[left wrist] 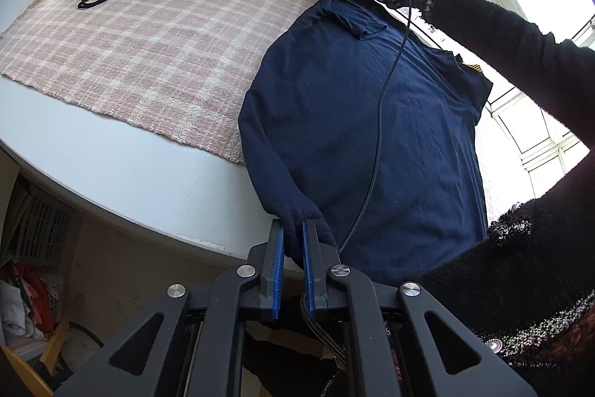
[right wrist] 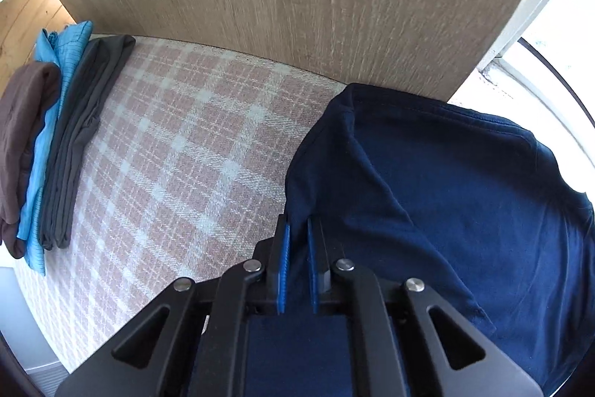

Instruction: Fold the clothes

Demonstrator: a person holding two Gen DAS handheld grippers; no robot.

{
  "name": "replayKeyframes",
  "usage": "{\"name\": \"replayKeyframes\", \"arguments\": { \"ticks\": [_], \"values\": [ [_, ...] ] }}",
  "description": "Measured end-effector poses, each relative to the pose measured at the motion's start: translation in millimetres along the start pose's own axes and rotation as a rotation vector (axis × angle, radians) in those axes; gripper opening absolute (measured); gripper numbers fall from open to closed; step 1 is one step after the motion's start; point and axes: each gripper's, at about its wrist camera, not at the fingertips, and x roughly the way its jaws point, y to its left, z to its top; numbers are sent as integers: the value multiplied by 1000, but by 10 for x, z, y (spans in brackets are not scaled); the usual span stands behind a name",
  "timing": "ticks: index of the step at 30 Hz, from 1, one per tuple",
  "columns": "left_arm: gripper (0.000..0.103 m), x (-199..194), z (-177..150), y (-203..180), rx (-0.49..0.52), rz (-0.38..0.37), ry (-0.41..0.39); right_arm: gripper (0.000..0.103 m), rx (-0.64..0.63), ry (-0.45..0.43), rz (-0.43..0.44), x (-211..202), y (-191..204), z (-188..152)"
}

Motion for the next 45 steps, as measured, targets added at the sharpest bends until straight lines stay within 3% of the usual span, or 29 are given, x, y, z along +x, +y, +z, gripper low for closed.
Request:
{"name": "replayKeyframes", "arguments": {
  "ticks": [8, 17, 23, 29, 33, 37, 39, 41, 45],
  "values": [
    [8, -186, -21, -259, 63, -19, -7, 8, 53, -55, 103, -290, -250, -223],
    [8, -307, -183, -825, 180, -102, 6, 7, 96, -131, 99, -737, -751, -201],
    [8, 7, -341, -1308, 287, -203, 93, 7, 148, -151, 60, -928, -1268, -424],
    [8, 532, -489, -1575, 339, -268, 222, 7, 168, -128, 15, -726, -1615, -567],
    [9, 726, -514, -1565, 298, -265, 273, 10, 138, -104, -66, -557, -1713, -674],
    [14, 499, -559, -1563, 289, -263, 260, 17, 140, -90, -53, -562, -1804, -781],
    [24, 306, -615, -1540, 294, -247, 247, 19, 129, -125, -66, -711, -1849, -873],
    [25, 131, -682, -1493, 294, -226, 245, 22, 130, -161, -90, -905, -1905, -998],
    [26, -35, -682, -1193, 281, -159, 223, 22, 127, -215, 1, -1412, -1818, -1642]
  ]
}}
